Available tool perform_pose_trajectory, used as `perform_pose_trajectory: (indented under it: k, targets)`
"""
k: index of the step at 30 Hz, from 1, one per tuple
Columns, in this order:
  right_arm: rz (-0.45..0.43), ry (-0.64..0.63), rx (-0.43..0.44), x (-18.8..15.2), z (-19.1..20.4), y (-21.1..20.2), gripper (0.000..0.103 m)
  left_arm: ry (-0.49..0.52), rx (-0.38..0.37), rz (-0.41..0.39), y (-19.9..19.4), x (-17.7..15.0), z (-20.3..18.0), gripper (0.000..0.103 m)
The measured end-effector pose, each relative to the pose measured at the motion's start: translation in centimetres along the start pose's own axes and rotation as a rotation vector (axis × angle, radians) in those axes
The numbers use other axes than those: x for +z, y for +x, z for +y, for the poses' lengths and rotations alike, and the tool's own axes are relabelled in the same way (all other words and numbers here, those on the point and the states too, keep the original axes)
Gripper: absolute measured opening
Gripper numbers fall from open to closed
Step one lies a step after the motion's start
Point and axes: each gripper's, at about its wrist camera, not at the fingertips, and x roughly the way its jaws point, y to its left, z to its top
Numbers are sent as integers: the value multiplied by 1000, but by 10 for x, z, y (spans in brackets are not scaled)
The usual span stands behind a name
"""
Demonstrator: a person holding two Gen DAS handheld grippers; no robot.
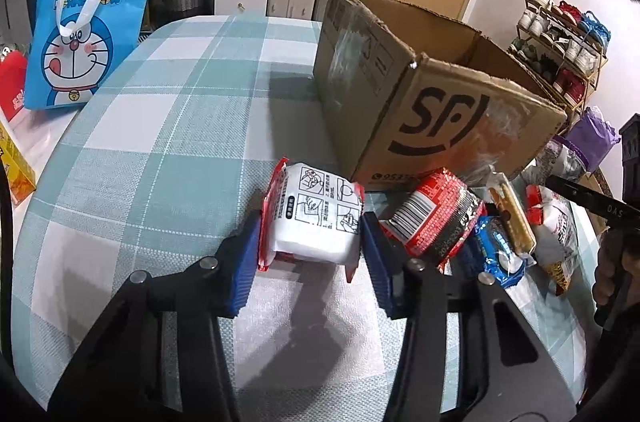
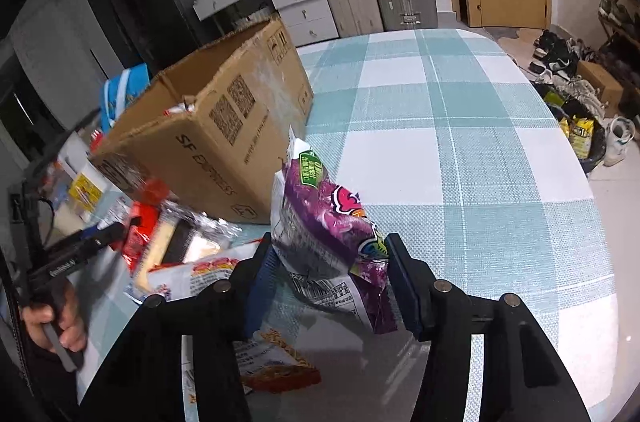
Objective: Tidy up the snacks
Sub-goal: 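Grasp the white-and-red snack pack with the left gripper while the right gripper grasps the purple chip bag, then lift both held packets and carry them over the cardboard box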
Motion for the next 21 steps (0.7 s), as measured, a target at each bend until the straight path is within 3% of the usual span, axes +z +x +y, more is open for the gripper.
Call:
perform_pose_trajectory:
  k: [21]
  targets:
    - [-111,26,28,8,2,-40,52,-12,-4,-77,-30,7,0,45]
